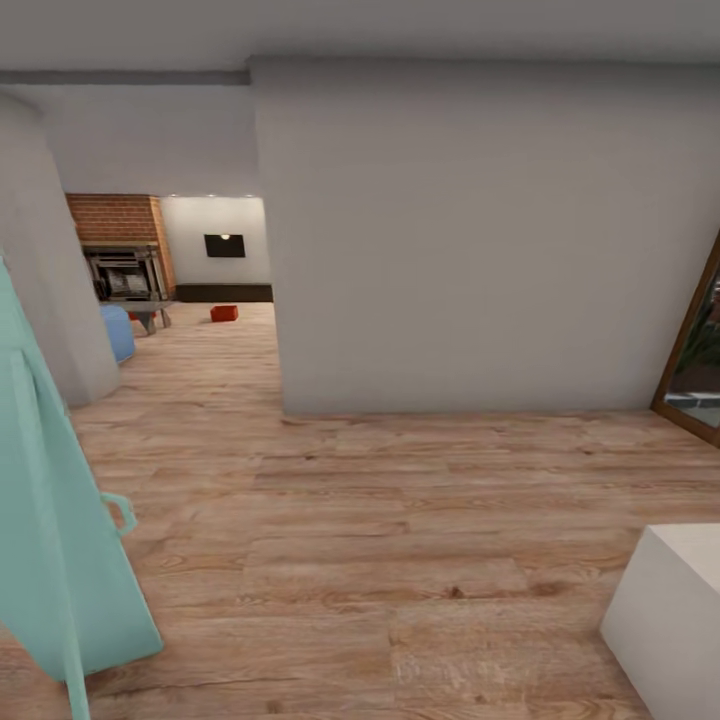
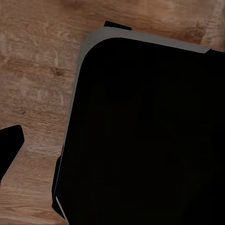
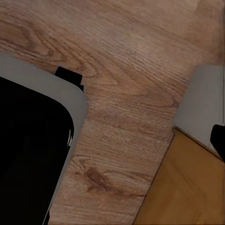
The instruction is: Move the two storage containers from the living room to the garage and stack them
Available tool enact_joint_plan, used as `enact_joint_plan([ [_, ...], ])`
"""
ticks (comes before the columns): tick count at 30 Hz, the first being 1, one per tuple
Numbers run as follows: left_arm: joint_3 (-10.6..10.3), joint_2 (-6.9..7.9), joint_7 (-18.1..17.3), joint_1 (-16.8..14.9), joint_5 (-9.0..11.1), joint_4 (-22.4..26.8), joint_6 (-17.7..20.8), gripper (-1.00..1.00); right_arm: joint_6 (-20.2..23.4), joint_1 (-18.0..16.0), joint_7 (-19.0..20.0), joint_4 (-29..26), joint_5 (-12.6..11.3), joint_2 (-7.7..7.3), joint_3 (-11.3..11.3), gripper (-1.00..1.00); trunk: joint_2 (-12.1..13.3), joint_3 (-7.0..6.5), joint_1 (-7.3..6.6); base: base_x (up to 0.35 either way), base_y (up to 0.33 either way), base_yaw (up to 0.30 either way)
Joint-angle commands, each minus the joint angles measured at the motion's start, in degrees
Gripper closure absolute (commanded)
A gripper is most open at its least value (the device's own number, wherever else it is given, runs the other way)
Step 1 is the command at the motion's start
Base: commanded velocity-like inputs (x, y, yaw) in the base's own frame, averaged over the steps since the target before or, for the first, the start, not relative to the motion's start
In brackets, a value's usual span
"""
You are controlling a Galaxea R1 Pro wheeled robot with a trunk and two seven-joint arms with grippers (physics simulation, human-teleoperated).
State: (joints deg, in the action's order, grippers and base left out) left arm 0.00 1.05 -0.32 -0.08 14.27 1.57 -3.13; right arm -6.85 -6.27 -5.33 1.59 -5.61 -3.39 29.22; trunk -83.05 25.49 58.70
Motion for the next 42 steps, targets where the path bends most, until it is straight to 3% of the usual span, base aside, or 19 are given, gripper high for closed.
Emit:
enact_joint_plan([
  [1,0.0,0.00,0.0,0.0,0.3,0.0,-0.1,-1.00,-0.4,-0.1,0.0,0.2,-0.6,0.03,0.5,-1.00,0.0,0.05,0.03,0.326,0.000,0.000],
  [42,0.1,0.09,0.0,0.0,0.5,0.0,-0.1,-1.00,-0.4,-0.1,0.0,0.2,-1.0,-0.04,0.5,-1.00,0.0,0.05,0.03,0.326,0.000,0.000],
])
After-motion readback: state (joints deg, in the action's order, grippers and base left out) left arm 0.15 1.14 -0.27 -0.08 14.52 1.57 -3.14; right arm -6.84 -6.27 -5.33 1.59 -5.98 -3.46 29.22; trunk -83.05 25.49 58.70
